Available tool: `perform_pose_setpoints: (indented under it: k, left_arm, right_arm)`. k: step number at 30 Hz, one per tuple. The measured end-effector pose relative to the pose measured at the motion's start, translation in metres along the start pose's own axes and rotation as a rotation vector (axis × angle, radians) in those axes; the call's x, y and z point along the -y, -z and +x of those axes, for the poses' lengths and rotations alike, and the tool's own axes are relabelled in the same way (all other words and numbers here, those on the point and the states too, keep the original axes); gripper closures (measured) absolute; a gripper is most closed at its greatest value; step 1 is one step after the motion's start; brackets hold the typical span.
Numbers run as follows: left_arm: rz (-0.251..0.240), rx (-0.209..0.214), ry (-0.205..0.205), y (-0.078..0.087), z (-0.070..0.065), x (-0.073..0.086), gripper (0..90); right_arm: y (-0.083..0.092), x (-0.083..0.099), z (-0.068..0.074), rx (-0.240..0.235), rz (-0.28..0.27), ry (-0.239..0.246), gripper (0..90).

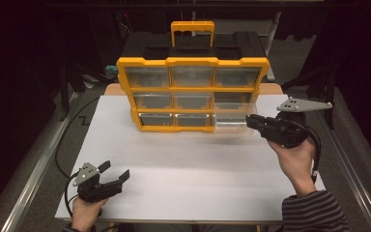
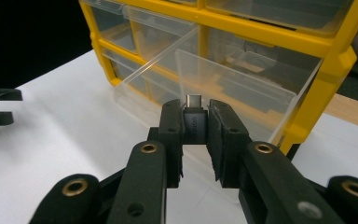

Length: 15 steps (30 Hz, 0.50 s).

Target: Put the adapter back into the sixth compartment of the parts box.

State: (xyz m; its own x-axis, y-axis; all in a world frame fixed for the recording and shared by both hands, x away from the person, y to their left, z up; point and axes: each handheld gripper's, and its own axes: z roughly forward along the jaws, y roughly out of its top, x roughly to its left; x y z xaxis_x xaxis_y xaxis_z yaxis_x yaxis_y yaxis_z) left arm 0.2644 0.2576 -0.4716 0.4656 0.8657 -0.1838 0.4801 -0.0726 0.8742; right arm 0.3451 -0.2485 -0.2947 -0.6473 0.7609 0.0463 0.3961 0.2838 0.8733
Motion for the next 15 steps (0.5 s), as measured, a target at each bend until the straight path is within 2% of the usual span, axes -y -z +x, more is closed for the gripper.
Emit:
perform_pose_setpoints:
  k: [15]
  left_arm:
    - [0.001,0.000,0.000,0.000,0.000,0.000,16.3]
  right_arm:
    - [-0.021,-0.010,-0.016,0.043,0.045,-0.029,76.7]
